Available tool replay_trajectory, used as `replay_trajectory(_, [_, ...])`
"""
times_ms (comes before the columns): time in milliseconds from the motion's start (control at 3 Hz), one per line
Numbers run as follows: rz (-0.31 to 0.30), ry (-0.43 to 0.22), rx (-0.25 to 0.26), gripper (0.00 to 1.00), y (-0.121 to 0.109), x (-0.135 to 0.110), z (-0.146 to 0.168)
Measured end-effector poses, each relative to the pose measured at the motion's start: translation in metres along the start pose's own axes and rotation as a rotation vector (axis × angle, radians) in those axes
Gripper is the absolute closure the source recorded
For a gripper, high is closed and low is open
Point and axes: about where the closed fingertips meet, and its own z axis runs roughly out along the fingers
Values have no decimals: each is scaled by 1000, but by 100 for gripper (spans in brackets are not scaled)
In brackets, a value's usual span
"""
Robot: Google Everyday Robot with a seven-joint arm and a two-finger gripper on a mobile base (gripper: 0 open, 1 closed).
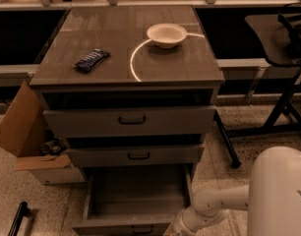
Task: Close bottom drawer
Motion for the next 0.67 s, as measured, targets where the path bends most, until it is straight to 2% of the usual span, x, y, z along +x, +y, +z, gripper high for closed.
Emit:
replay_trajectory(333, [32,-2,55,100,-21,17,21])
replay_trajectory(667, [58,-20,126,100,-74,29,45])
